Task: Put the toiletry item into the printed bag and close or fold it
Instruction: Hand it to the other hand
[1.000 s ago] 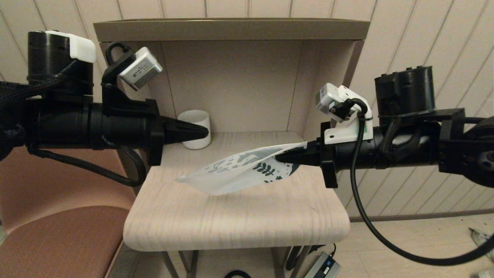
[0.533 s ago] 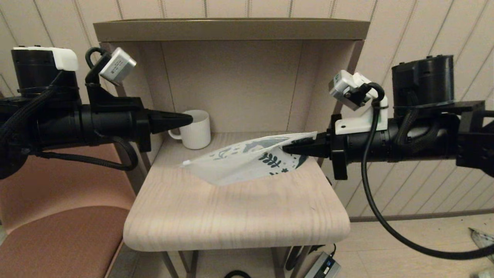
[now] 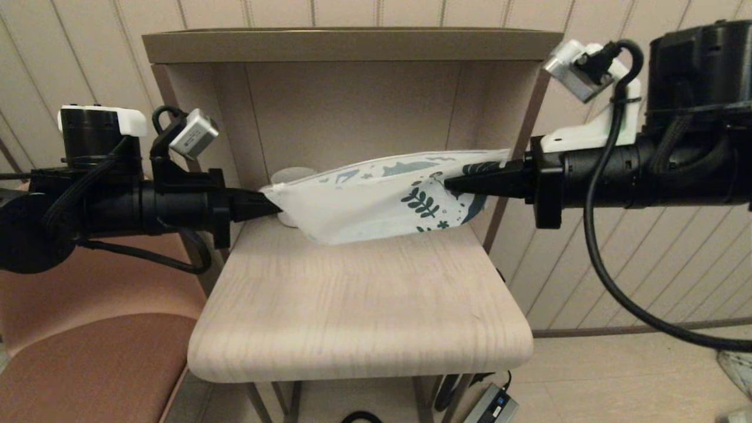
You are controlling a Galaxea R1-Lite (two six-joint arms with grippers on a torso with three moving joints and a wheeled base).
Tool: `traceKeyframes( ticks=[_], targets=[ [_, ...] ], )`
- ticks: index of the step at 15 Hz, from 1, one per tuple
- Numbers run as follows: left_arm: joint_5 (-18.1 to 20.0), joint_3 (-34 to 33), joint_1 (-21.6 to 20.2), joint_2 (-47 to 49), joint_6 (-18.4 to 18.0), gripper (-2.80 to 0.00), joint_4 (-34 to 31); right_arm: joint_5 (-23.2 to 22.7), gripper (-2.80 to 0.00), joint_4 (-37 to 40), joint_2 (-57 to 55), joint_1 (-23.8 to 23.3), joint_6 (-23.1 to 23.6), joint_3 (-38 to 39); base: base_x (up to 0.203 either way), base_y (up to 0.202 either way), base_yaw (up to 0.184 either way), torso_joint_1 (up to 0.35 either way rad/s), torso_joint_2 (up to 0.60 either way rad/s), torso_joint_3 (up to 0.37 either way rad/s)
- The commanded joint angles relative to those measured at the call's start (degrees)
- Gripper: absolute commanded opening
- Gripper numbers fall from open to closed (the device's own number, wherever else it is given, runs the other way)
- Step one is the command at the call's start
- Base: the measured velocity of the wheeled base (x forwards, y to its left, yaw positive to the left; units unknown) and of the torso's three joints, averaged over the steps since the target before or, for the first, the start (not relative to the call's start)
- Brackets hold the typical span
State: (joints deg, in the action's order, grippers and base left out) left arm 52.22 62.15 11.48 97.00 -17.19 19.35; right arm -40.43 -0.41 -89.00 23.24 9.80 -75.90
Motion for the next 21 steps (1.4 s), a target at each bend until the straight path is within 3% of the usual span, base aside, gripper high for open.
traceKeyframes(
  ticks=[1,2,3,8,12,18,21],
  targets=[
    [1.4,0.1,-0.5,0.1,-0.1,-2.8,0.2,-0.7,-2.8,3.8,0.2,0.1,-0.6,-3.1,0.0,0.0,0.0,0.0,0.0,0.0],
    [1.5,-0.1,-0.8,-0.2,0.0,-2.8,0.3,-0.7,-2.8,3.9,0.3,0.2,-1.0,-3.1,0.0,0.0,0.0,0.0,0.0,0.0],
    [1.7,-0.4,-0.8,-0.2,0.0,0.0,0.3,-0.7,-2.8,3.9,0.4,0.4,-1.3,-2.7,0.0,0.0,0.0,0.0,0.0,0.0],
    [5.6,-1.1,-0.8,-2.0,-0.1,0.0,0.3,-1.1,-2.8,3.9,-0.3,1.1,-1.6,-1.0,0.0,0.0,0.0,0.0,0.0,0.0],
    [6.0,-2.4,-0.7,-3.0,-0.5,0.0,0.4,-3.3,-2.8,3.8,-2.1,1.7,-3.3,-1.5,0.0,0.0,0.0,0.0,0.0,0.0],
    [5.7,-4.8,2.3,-3.0,-6.7,0.0,0.5,-4.7,-2.8,3.4,-4.0,1.9,-3.3,-2.4,0.0,0.0,0.0,0.0,0.0,0.0],
    [6.5,-4.3,-1.0,-3.3,-8.0,0.0,0.9,-6.2,-2.8,3.4,-3.4,0.2,-3.2,-1.9,0.0,0.0,0.0,0.0,0.0,0.0]
  ],
)
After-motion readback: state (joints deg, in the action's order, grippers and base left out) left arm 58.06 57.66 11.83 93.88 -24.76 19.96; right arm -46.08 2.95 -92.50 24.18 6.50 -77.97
